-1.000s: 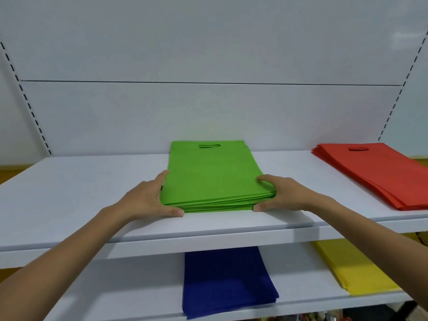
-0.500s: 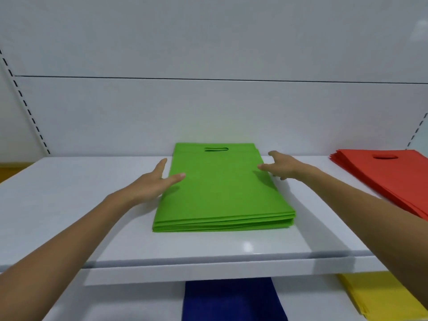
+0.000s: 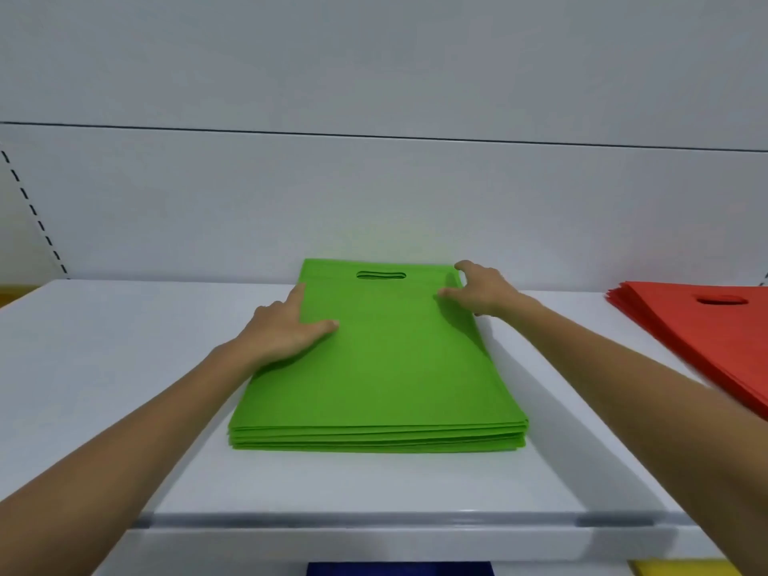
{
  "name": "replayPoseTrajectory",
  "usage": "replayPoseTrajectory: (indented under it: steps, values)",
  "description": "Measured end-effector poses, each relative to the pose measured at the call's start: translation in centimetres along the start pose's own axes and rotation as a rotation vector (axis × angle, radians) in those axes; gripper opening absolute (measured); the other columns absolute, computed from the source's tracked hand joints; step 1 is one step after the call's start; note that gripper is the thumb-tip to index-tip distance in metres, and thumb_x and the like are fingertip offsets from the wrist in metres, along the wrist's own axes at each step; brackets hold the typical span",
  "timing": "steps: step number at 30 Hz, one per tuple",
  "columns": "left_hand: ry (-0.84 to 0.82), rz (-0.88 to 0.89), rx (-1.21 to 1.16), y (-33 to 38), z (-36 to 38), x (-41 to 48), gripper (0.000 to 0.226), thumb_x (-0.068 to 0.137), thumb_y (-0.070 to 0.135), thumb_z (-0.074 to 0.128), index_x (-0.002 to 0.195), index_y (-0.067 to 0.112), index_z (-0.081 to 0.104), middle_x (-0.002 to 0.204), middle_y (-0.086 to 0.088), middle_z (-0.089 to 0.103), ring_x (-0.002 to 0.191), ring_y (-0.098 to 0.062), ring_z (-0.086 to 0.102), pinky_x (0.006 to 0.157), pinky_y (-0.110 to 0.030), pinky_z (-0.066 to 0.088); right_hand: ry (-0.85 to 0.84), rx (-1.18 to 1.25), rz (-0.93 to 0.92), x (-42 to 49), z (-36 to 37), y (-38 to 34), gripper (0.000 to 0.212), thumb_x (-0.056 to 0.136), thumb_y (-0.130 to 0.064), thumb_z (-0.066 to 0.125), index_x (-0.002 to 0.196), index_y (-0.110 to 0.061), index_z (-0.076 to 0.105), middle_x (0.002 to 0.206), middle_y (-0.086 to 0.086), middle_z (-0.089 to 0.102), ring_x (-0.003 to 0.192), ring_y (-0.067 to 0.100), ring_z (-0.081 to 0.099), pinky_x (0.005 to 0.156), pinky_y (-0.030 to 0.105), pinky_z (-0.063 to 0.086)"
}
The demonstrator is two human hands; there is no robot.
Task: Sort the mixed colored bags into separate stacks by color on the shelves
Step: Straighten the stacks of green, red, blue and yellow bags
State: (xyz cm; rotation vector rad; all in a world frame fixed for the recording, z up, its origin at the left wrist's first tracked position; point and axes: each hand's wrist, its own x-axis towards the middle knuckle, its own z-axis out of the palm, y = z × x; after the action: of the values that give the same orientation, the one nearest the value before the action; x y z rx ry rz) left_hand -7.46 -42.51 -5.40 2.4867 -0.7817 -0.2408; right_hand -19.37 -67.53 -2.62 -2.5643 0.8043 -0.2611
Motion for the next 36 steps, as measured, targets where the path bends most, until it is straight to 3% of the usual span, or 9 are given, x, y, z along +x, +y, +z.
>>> replayPoseTrajectory:
  steps: [4,7,11,17,20,23,26,31,36]
  values:
    - [0.062,-0.023,0.076,-0.1,0.6,0.3,0.089,0.076,0.064,0.054,0.146,0.023,0.017,0.13,-0.012,0.053,0.12,-0.035,0.045,0.099,-0.041,0.041,0.167,-0.149,0.035,0.6,1.3,0.0,0.052,0.089,-0.04,0.056,0.131,-0.012,0.043,0.128,0.017,0.051,0.117,0.035,0.049,0.091,0.038,0.042]
    - [0.077,-0.022,0.186,0.1,1.1,0.2,0.075,0.085,0.058,0.049,0.144,0.02,0.023,0.127,-0.016,0.052,0.12,-0.037,0.042,0.098,-0.04,0.04,0.148,-0.197,0.036,1.0,2.1,0.6,0.05,0.091,-0.044,0.051,0.129,-0.011,0.044,0.127,0.018,0.052,0.117,0.035,0.05,0.092,0.038,0.042]
    - [0.013,0.001,0.022,0.2,-0.4,-1.3,0.07,0.086,0.057,0.048,0.143,0.023,0.025,0.134,-0.01,0.05,0.121,-0.03,0.047,0.095,-0.032,0.04,0.066,-0.048,-0.01,0.9,1.0,1.2,0.055,0.095,-0.044,0.043,0.14,-0.013,0.035,0.137,0.02,0.046,0.123,0.036,0.046,0.098,0.039,0.04]
    - [-0.051,0.003,0.088,-1.1,-3.2,-7.7,0.083,0.079,0.07,0.043,0.147,0.031,0.015,0.124,-0.002,0.057,0.11,-0.022,0.052,0.088,-0.029,0.038,-0.088,0.06,0.028,-3.7,-1.0,1.6,0.062,0.092,-0.045,0.05,0.143,-0.014,0.033,0.117,0.017,0.056,0.083,0.026,0.061,0.057,0.028,0.051]
    - [-0.091,0.081,0.148,-2.0,-3.6,-11.9,0.102,0.058,0.09,0.035,0.144,0.039,0.014,0.112,0.01,0.054,0.098,-0.011,0.056,0.089,-0.03,0.043,-0.214,0.075,0.003,-8.3,-1.4,0.7,0.07,0.085,-0.052,0.057,0.143,-0.022,0.031,0.124,0.014,0.05,0.084,0.025,0.062,0.065,0.029,0.055]
    - [-0.037,0.195,0.271,-2.5,-3.2,-14.8,0.097,0.054,0.082,0.036,0.141,0.044,0.013,0.114,0.016,0.053,0.098,-0.006,0.055,0.087,-0.03,0.046,-0.319,-0.072,-0.06,-12.7,-1.9,0.2,0.081,0.078,-0.063,0.057,0.145,-0.033,0.024,0.144,0.006,0.038,0.112,0.023,0.056,0.085,0.024,0.046]
    - [0.037,0.225,0.302,-2.8,-2.5,-15.3,0.086,0.066,0.075,0.049,0.141,0.042,0.02,0.117,0.012,0.057,0.103,-0.01,0.054,0.083,-0.028,0.045,-0.389,-0.11,-0.066,-15.3,-2.4,-0.2,0.087,0.075,-0.064,0.059,0.146,-0.036,0.02,0.151,-0.001,0.029,0.128,0.018,0.042,0.093,0.022,0.037]
    - [0.17,0.223,0.338,-3.3,-2.0,-13.8,0.076,0.073,0.064,0.061,0.138,0.036,0.033,0.113,0.007,0.06,0.102,-0.016,0.055,0.076,-0.029,0.042,-0.276,-0.243,-0.1,-16.8,-0.5,0.0,0.09,0.07,-0.062,0.067,0.145,-0.03,0.028,0.146,0.005,0.038,0.132,0.023,0.036,0.104,0.029,0.031]
    - [0.063,0.236,0.265,-3.1,-2.2,-13.4,0.082,0.07,0.064,0.064,0.139,0.036,0.029,0.121,0.004,0.058,0.101,-0.016,0.055,0.076,-0.029,0.041,-0.266,-0.166,-0.064,-17.7,-0.9,0.0,0.091,0.07,-0.056,0.071,0.145,-0.033,0.026,0.147,0.004,0.037,0.133,0.022,0.036,0.105,0.028,0.03]
